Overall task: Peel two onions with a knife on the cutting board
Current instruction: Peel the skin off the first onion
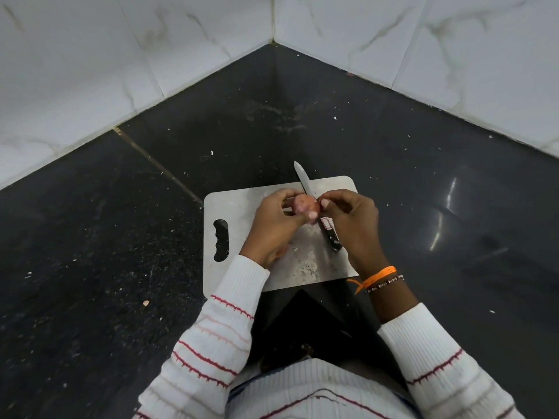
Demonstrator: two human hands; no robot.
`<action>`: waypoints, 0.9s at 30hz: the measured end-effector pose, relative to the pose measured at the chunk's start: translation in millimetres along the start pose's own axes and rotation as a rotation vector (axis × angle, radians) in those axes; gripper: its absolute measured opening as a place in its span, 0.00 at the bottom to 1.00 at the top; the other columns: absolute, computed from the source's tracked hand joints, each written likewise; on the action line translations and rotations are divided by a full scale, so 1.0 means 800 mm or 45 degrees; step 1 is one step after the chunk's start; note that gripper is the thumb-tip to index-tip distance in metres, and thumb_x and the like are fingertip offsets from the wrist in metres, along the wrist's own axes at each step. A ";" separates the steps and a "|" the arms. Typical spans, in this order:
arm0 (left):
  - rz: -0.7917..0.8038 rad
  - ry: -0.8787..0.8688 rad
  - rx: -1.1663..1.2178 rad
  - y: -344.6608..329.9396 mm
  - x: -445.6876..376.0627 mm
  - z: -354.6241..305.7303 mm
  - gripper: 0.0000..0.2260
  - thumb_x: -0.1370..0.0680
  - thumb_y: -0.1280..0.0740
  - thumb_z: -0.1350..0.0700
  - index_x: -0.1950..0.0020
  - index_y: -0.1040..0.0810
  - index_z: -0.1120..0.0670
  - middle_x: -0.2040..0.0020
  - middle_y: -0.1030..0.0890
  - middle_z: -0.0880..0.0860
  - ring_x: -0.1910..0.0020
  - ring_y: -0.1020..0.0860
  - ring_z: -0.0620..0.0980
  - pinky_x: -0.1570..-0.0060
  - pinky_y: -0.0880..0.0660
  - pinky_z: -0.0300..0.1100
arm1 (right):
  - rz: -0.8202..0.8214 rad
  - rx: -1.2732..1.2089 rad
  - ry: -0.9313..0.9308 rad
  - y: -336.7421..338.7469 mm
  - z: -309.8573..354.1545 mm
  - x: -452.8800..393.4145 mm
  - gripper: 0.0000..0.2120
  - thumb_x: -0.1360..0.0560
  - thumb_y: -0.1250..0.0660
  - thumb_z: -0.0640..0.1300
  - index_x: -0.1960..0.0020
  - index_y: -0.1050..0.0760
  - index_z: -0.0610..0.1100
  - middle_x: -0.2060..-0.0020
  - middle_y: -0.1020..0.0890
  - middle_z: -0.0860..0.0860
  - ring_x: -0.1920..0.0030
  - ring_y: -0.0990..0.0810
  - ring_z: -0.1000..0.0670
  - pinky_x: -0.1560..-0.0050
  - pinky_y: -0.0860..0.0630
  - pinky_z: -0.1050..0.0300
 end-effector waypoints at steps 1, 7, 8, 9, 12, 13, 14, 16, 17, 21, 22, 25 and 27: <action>0.007 -0.005 -0.008 -0.001 0.000 0.002 0.21 0.28 0.26 0.61 0.37 0.25 0.55 0.40 0.22 0.53 0.41 0.24 0.49 0.41 0.25 0.43 | -0.006 -0.076 -0.066 0.000 -0.004 0.000 0.08 0.26 0.34 0.32 0.57 0.20 0.43 0.63 0.18 0.51 0.58 0.18 0.50 0.51 0.21 0.58; 0.107 0.110 0.151 -0.007 0.001 0.010 0.16 0.26 0.28 0.56 0.40 0.25 0.54 0.42 0.21 0.52 0.42 0.23 0.48 0.42 0.26 0.41 | -0.014 -0.205 -0.281 0.016 -0.022 -0.003 0.07 0.27 0.33 0.32 0.58 0.20 0.43 0.59 0.17 0.44 0.59 0.19 0.49 0.54 0.20 0.57; 0.130 0.153 0.247 -0.009 0.001 0.011 0.17 0.27 0.28 0.55 0.40 0.25 0.56 0.42 0.20 0.53 0.42 0.22 0.49 0.41 0.25 0.43 | -0.017 -0.072 -0.239 0.018 -0.025 -0.005 0.06 0.27 0.32 0.34 0.57 0.18 0.43 0.59 0.17 0.46 0.59 0.19 0.48 0.52 0.20 0.53; 0.159 0.195 0.360 -0.010 0.000 0.012 0.19 0.27 0.28 0.53 0.39 0.25 0.58 0.43 0.20 0.56 0.43 0.21 0.50 0.41 0.24 0.43 | -0.019 0.052 -0.198 0.019 -0.027 -0.006 0.05 0.28 0.31 0.36 0.56 0.18 0.43 0.59 0.17 0.47 0.58 0.19 0.48 0.50 0.20 0.51; 0.219 0.290 0.631 -0.012 0.001 0.008 0.18 0.25 0.32 0.52 0.40 0.26 0.62 0.45 0.18 0.59 0.49 0.18 0.51 0.51 0.21 0.37 | -0.010 0.357 -0.112 0.021 -0.032 -0.009 0.08 0.28 0.30 0.38 0.50 0.18 0.42 0.52 0.18 0.45 0.55 0.19 0.48 0.48 0.22 0.52; 0.233 0.314 0.704 -0.012 0.001 0.007 0.16 0.24 0.33 0.53 0.42 0.25 0.63 0.47 0.18 0.59 0.51 0.17 0.51 0.53 0.20 0.36 | 0.012 0.434 -0.089 0.021 -0.033 -0.009 0.09 0.28 0.31 0.39 0.48 0.18 0.42 0.50 0.19 0.44 0.53 0.20 0.48 0.48 0.23 0.53; 0.248 0.337 0.771 -0.013 0.001 0.006 0.13 0.23 0.34 0.54 0.44 0.24 0.62 0.49 0.17 0.59 0.53 0.16 0.51 0.55 0.20 0.36 | 0.038 0.486 -0.064 0.021 -0.033 -0.009 0.10 0.27 0.32 0.39 0.47 0.19 0.42 0.49 0.20 0.44 0.51 0.20 0.48 0.47 0.24 0.53; 0.259 0.389 0.888 -0.016 0.003 0.003 0.11 0.22 0.35 0.53 0.48 0.22 0.60 0.52 0.17 0.59 0.56 0.16 0.52 0.56 0.19 0.38 | 0.057 0.505 -0.009 0.022 -0.032 -0.006 0.11 0.25 0.35 0.39 0.45 0.20 0.42 0.46 0.21 0.45 0.47 0.22 0.48 0.45 0.26 0.53; 0.246 0.419 0.930 -0.017 0.004 0.003 0.11 0.21 0.36 0.52 0.48 0.22 0.60 0.53 0.18 0.60 0.58 0.16 0.52 0.57 0.19 0.39 | 0.043 0.486 0.023 0.024 -0.028 -0.005 0.10 0.25 0.36 0.38 0.45 0.20 0.42 0.47 0.21 0.46 0.47 0.23 0.49 0.46 0.27 0.55; 0.186 0.494 1.032 -0.022 0.004 0.004 0.13 0.21 0.36 0.49 0.49 0.23 0.59 0.56 0.18 0.61 0.61 0.16 0.53 0.55 0.19 0.43 | 0.004 0.373 0.130 0.027 -0.006 -0.001 0.05 0.26 0.33 0.38 0.55 0.18 0.42 0.55 0.23 0.53 0.52 0.25 0.55 0.51 0.30 0.63; 0.183 0.496 1.033 -0.023 0.004 0.005 0.13 0.21 0.36 0.49 0.50 0.23 0.59 0.57 0.17 0.61 0.60 0.16 0.53 0.55 0.19 0.43 | 0.000 0.335 0.141 0.026 -0.002 0.000 0.04 0.27 0.32 0.37 0.56 0.19 0.43 0.56 0.24 0.54 0.53 0.24 0.55 0.52 0.29 0.64; 0.183 0.492 1.019 -0.023 0.004 0.007 0.12 0.21 0.37 0.50 0.50 0.23 0.59 0.55 0.18 0.60 0.57 0.16 0.53 0.54 0.19 0.42 | -0.031 0.157 0.112 0.025 0.006 0.005 0.04 0.27 0.32 0.37 0.58 0.21 0.45 0.57 0.23 0.54 0.53 0.21 0.52 0.53 0.24 0.60; 0.190 0.492 1.025 -0.024 0.005 0.006 0.11 0.20 0.37 0.51 0.50 0.23 0.59 0.54 0.18 0.61 0.56 0.17 0.54 0.52 0.20 0.43 | -0.027 0.010 0.077 0.022 0.011 0.010 0.05 0.25 0.35 0.38 0.55 0.23 0.46 0.55 0.21 0.54 0.52 0.20 0.53 0.54 0.22 0.59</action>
Point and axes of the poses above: each hand's wrist, its own x-axis away from the middle knuckle, its own y-axis out of the back of the hand, z = x × y, the point moved 3 cm from there along -x, towards the middle knuckle
